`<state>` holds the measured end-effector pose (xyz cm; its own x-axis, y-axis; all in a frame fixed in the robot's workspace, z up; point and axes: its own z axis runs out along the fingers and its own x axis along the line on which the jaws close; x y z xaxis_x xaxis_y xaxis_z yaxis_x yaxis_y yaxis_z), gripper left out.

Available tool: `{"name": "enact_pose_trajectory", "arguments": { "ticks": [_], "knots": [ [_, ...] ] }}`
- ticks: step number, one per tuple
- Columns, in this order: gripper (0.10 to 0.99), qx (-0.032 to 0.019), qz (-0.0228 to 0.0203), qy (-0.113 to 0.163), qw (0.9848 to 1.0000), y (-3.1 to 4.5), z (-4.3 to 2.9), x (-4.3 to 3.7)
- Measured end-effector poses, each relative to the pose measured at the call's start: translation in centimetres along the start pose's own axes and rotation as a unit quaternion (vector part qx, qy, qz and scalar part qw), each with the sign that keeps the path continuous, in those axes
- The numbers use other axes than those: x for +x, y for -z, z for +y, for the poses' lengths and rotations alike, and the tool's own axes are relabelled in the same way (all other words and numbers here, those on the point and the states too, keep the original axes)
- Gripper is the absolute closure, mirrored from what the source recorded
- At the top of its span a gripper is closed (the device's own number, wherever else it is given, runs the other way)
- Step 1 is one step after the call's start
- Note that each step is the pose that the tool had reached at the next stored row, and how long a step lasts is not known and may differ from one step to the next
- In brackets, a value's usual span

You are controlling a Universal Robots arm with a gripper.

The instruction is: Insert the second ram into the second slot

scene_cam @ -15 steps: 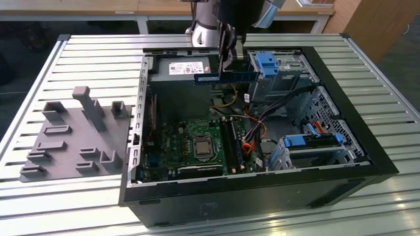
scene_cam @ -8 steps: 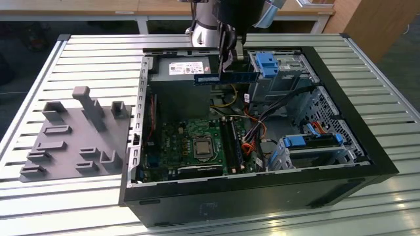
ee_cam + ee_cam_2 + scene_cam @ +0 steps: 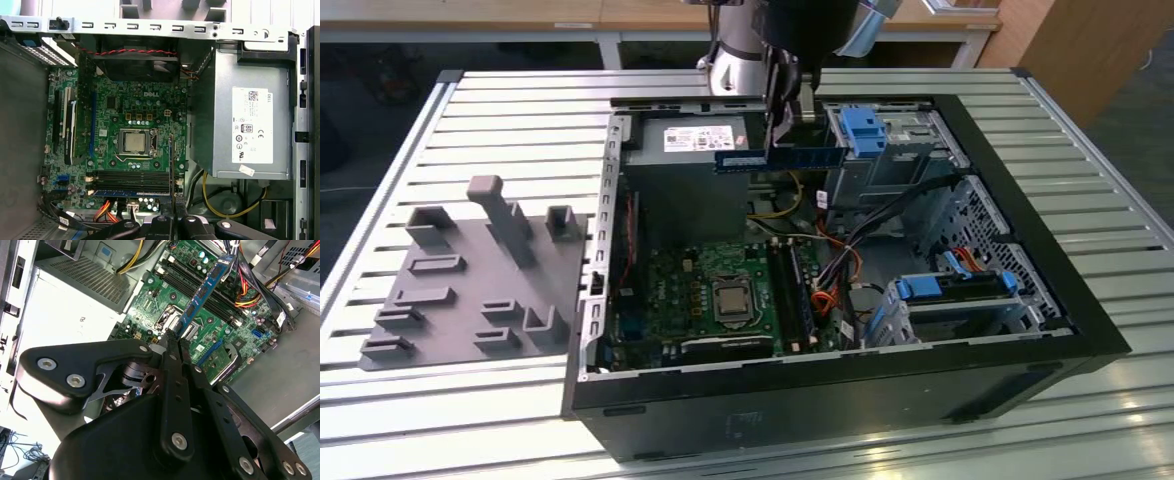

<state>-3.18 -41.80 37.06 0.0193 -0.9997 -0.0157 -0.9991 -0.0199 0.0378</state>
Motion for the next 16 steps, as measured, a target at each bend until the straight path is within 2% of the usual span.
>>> {"name": "enact_pose_trajectory", "arguments": {
  "ticks": [9,16],
  "knots": [
    [0.953,0.0001,-0.0002,-0.005,1.0,0.0,0.0,0.12],
    [0.953,0.0004,-0.0011,-0.029,0.9996,-0.02,0.0,0.13]
  ]
}}
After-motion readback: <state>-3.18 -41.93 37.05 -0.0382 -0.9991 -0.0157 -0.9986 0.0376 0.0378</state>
